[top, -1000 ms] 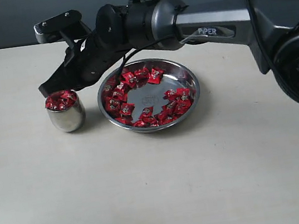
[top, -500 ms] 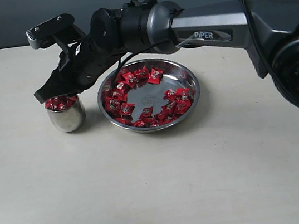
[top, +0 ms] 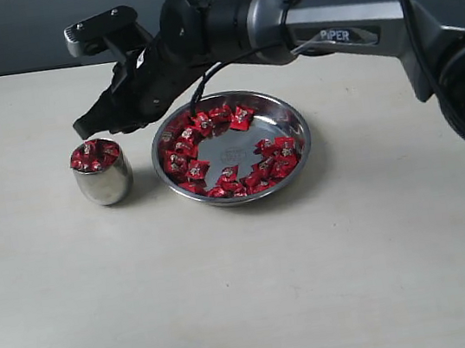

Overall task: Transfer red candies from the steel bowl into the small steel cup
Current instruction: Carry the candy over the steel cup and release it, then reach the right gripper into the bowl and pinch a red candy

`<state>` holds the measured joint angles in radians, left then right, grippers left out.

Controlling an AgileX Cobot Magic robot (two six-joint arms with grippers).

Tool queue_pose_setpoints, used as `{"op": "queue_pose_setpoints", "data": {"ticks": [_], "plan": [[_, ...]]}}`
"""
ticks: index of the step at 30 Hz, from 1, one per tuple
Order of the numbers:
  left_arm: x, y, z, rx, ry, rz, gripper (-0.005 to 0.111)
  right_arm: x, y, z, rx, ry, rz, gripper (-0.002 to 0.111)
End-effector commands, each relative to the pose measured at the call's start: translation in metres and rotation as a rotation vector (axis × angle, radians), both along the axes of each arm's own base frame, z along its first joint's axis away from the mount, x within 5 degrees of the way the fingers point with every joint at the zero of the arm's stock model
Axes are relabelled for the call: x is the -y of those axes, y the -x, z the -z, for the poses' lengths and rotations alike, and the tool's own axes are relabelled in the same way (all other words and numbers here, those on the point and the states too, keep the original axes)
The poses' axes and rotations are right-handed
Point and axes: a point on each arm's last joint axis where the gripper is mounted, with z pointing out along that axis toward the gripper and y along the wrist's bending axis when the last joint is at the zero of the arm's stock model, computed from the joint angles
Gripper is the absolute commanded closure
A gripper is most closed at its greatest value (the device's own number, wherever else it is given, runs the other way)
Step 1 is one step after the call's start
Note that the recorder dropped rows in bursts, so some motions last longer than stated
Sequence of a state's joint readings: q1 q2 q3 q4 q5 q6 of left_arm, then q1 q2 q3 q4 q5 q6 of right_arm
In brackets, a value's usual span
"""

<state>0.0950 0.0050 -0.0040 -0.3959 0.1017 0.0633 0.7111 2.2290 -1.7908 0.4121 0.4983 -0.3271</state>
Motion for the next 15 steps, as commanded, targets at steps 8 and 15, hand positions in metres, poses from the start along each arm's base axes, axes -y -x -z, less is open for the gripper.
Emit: {"op": "queue_pose_setpoints", "data": {"ticks": [8, 15], "plan": [[0.000, 0.000, 0.001, 0.006, 0.010, -0.002, 0.106, 0.075, -0.026, 0.007, -0.177, 0.261, 0.076, 0.083], [0.000, 0.000, 0.001, 0.006, 0.010, -0.002, 0.106, 0.089, -0.024, 0.013, -0.212, 0.390, 0.059, 0.083]]}}
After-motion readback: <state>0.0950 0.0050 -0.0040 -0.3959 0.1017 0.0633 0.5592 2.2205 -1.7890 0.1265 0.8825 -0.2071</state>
